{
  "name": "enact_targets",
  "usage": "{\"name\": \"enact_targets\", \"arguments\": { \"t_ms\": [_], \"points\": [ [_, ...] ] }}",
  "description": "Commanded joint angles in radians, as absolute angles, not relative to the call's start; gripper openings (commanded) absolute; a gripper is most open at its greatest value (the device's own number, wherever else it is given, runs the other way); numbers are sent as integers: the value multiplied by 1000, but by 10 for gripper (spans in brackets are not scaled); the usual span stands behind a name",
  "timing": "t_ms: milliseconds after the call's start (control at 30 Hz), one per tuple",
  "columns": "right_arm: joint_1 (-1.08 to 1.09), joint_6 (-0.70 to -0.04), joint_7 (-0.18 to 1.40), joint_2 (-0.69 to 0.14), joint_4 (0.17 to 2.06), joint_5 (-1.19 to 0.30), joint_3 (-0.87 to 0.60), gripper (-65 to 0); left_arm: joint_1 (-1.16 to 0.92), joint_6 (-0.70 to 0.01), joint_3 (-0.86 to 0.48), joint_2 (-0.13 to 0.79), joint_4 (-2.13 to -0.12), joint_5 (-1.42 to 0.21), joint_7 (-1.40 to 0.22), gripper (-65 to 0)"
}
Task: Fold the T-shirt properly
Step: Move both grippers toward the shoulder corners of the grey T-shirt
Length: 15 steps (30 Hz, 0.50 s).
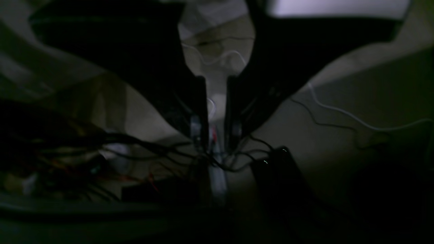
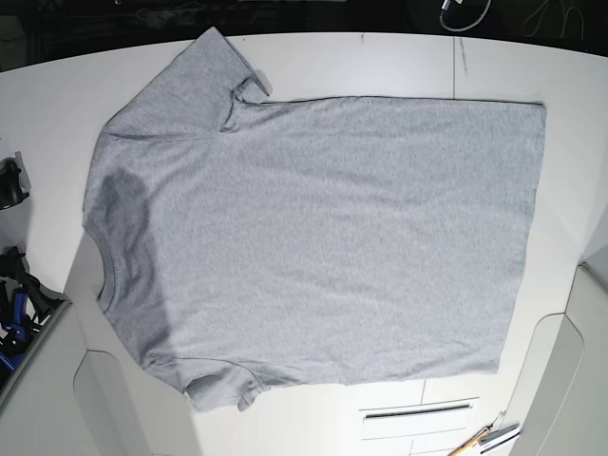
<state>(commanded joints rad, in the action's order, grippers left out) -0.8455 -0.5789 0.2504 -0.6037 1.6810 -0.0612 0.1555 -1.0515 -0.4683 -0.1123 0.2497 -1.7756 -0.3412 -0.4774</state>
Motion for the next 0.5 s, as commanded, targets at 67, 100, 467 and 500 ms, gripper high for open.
{"name": "enact_targets", "arguments": {
  "t_ms": [67,100,467,500],
  "points": [
    [-860,-584,304,-604,1744,-122,109,-538,-1069,-468,-146,250,-1813,-342,-480,-555],
    [-863,-584,343,-604,1777,-156,89,-538,-1076,-468,-165,250,-1827,-342,-480,-555],
    [-862,-580,588,-592,2086,-544,-110,-496,-1136,-469,-394,250,-1997,-453,-543,-493],
    [-859,-578,589,-580,2099,-562,-146,-469,-1135,-469,-419,250,-2014,-454,-543,-459]
  ]
}}
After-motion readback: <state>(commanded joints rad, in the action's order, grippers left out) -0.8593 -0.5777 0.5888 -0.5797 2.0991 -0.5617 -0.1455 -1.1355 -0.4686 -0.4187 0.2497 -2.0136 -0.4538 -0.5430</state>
